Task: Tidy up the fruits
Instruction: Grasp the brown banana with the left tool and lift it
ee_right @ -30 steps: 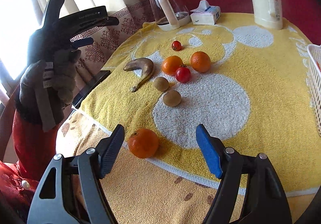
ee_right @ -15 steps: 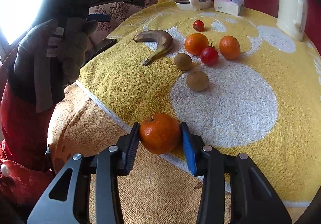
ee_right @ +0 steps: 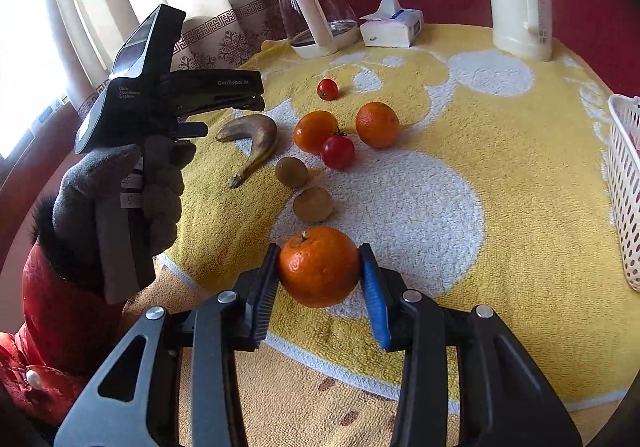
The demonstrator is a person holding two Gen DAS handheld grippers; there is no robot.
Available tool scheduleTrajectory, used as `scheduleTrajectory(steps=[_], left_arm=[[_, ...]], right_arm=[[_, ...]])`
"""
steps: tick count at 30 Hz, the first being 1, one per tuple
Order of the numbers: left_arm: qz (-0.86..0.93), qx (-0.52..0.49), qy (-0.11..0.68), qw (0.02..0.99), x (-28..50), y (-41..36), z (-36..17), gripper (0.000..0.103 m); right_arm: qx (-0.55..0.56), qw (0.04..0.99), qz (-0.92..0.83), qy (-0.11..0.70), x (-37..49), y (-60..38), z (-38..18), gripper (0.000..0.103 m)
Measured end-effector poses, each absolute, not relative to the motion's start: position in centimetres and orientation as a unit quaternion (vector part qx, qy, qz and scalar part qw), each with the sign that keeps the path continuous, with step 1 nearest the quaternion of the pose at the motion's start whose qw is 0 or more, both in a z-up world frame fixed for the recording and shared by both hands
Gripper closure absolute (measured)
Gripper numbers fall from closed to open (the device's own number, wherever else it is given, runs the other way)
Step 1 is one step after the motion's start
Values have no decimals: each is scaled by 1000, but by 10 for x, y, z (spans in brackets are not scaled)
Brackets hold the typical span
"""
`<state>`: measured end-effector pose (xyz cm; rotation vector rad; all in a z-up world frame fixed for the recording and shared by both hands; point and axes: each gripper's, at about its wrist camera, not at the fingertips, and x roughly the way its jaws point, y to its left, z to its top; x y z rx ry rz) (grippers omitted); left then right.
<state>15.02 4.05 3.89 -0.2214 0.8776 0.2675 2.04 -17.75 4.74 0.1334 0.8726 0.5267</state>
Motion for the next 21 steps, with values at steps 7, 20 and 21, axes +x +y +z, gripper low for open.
scheduleTrajectory(steps=[7,20,21], left_arm=[[155,-109,435,881,164,43,22,18],[126,-109,442,881,136,56,17,13],[125,-105,442,882,131,56,18,13]], right_arm=[[78,874,247,410,23,-185,47,62],[76,875,250,407,22,-185,47,62],[76,875,250,407,22,-185,47,62]])
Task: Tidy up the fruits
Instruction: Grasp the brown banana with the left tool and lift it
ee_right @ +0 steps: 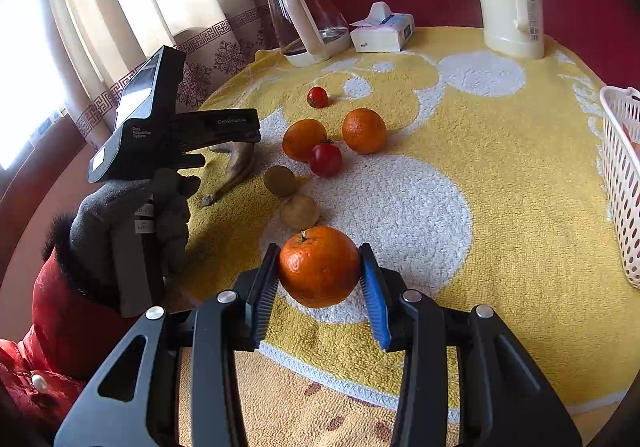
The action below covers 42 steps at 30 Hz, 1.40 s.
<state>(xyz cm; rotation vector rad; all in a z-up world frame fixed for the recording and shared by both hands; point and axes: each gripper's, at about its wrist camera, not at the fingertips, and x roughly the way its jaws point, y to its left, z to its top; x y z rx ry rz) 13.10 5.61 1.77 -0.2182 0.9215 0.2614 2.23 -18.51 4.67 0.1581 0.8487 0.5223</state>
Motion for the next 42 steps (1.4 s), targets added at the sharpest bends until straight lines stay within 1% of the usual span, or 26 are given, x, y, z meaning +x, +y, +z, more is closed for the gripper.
scheduleTrajectory(steps=[5,7,9,11,14,15,16,17,18,21,32,42], left_arm=[[128,-93,444,882,120,58,19,14],[125,-95,446,881,124,56,19,20],[123,-99,450,879,131,55,18,31],[118,-110,455,876,140,56,13,38],[123,-103,444,882,143,54,13,43],[119,-102,440,884,141,54,13,46],[110,-105,436,887,138,54,14,50],[101,-112,433,889,135,55,15,60],[95,-119,430,890,133,56,16,65],[80,-138,421,893,126,62,20,68],[40,-135,373,917,101,48,51,72],[10,-121,344,931,86,26,76,72]], right_arm=[[73,876,252,406,22,-184,46,62],[73,876,252,406,21,-184,46,62],[71,876,253,405,20,-183,46,62],[69,876,253,404,20,-182,46,62],[68,876,253,405,20,-182,45,62],[68,876,253,405,20,-182,45,62],[67,876,253,405,20,-182,45,62],[67,876,253,404,19,-182,46,62],[67,877,254,403,19,-182,46,62],[68,878,252,401,18,-183,46,62],[80,887,239,386,19,-194,54,62],[101,910,202,349,19,-229,76,62]])
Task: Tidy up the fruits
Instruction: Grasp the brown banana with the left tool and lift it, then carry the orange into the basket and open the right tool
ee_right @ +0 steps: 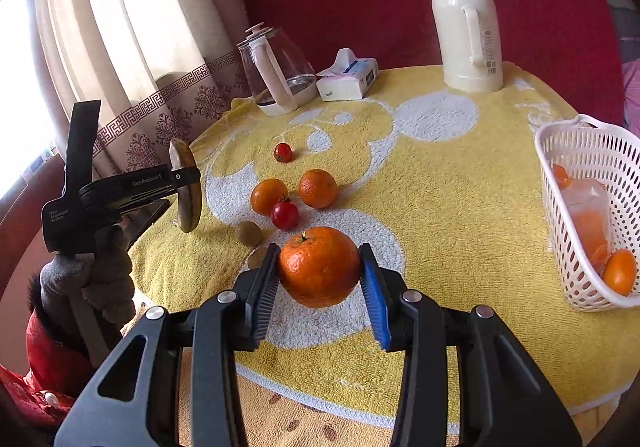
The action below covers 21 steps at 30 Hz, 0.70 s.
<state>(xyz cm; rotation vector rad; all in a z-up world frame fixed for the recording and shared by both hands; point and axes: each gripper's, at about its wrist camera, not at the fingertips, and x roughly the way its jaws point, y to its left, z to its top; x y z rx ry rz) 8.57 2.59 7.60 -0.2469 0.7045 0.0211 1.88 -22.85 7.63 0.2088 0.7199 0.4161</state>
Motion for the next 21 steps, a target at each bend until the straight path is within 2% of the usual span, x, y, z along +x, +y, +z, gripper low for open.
scheduleTrajectory(steps=[12,21], left_arm=[[-37,-94,314,944,70,-14,109,72],[-70,-75,313,944,70,-48,119,72]], right_arm=[[136,944,107,281,9,-310,113,62],[183,949,-6,258,4,-394,112,62]])
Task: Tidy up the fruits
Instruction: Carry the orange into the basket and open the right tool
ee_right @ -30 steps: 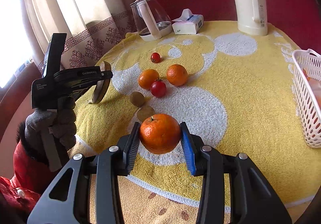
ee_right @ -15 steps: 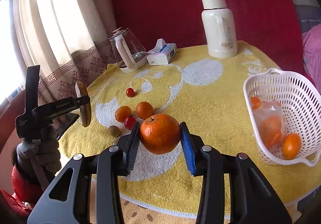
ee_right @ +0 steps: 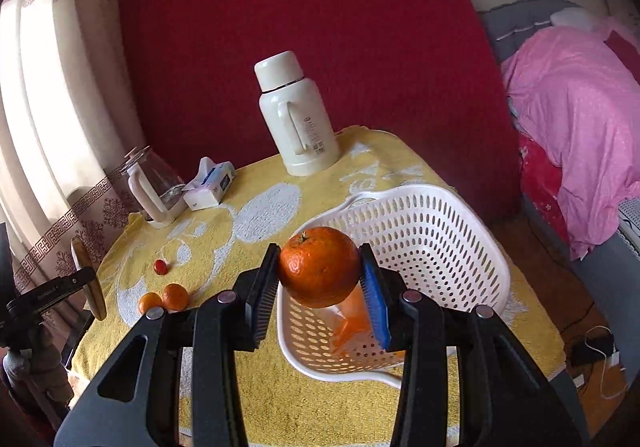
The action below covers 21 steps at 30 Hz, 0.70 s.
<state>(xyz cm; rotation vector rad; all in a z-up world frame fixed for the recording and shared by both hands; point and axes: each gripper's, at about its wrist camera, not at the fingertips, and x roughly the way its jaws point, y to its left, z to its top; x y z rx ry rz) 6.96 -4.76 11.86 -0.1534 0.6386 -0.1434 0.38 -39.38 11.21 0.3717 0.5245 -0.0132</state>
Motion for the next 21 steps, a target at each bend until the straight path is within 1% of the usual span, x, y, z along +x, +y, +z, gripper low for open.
scheduleTrajectory(steps=[7,9,10,11,21], left_arm=[[-98,-58,318,941,73,-78,124,72],[-108,-48,316,941,73,-89,126,72],[-114,-43,315,941,73,-96,128,72],[-121,-38,314,941,73,-102,130,72],[-205,9,309,929,80,-182,146,72]], right_arm=[[221,937,-61,262,3,-437,95,62],[236,933,-67,264,4,-446,90,58],[241,932,-72,261,3,-449,89,53],[244,932,-73,257,1,-452,89,53],[249,938,-103,217,-14,-459,97,52]])
